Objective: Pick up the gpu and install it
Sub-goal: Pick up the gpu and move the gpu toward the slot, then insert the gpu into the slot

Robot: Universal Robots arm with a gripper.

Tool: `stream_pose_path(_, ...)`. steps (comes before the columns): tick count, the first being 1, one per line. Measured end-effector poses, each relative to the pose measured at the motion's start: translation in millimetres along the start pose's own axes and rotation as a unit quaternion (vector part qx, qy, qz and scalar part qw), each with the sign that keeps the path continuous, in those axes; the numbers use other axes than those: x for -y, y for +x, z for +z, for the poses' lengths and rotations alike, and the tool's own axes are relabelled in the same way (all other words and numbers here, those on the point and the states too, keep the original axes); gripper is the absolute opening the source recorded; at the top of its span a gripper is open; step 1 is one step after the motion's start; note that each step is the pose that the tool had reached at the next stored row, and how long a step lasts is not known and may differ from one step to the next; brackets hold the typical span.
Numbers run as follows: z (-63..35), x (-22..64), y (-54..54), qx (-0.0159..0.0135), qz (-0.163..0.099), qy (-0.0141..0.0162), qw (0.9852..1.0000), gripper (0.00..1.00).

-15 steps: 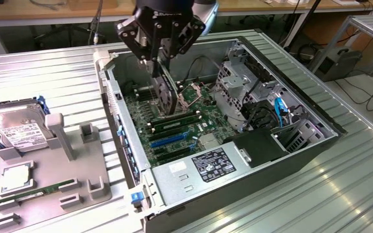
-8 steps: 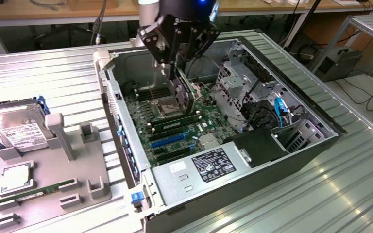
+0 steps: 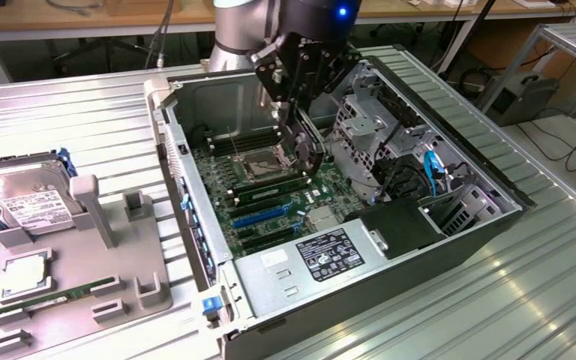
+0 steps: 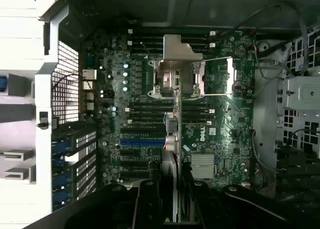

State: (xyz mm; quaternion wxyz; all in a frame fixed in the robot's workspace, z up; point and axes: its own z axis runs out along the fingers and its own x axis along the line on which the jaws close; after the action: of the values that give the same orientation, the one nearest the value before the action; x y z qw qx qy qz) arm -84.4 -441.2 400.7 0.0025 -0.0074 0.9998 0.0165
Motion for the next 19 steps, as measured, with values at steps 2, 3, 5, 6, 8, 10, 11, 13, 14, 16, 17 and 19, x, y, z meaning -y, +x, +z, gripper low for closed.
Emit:
stream_pose_path(2, 4.0, -0.3, -9.5, 0.0000, 0.000, 0.0000, 1.0000, 0.26)
stream_pose_path(3, 5.7, -0.2, -13.7, -0.0001, 0.000, 0.0000, 1.0000, 0.26)
stream_pose_path(5, 7.9, -0.1, -17.6, -0.0010, 0.000, 0.0000, 1.0000, 0.26)
stream_pose_path(6, 7.9, -0.1, -17.6, -0.0013, 0.000, 0.0000, 1.0000, 0.26)
stream_pose_path(8, 7.8, -0.2, -17.6, -0.0014, 0.000, 0.0000, 1.0000, 0.26)
stream_pose_path(10, 7.9, -0.2, -17.6, -0.0014, 0.000, 0.0000, 1.0000, 0.26)
stream_pose_path(11, 7.9, -0.2, -17.6, -0.0014, 0.000, 0.0000, 1.0000, 0.26)
stream_pose_path(13, 7.9, -0.2, -17.6, -0.0014, 0.000, 0.0000, 1.0000, 0.26)
stream_pose_path(14, 7.9, -0.2, -17.6, -0.0014, 0.000, 0.0000, 1.0000, 0.26)
stream_pose_path(16, 7.9, -0.2, -17.6, -0.0014, 0.000, 0.0000, 1.0000, 0.26)
stream_pose_path(17, 7.8, -0.2, -17.6, -0.0014, 0.000, 0.0000, 1.0000, 0.26)
stream_pose_path(19, 7.9, -0.2, -17.6, -0.0014, 0.000, 0.0000, 1.0000, 0.26)
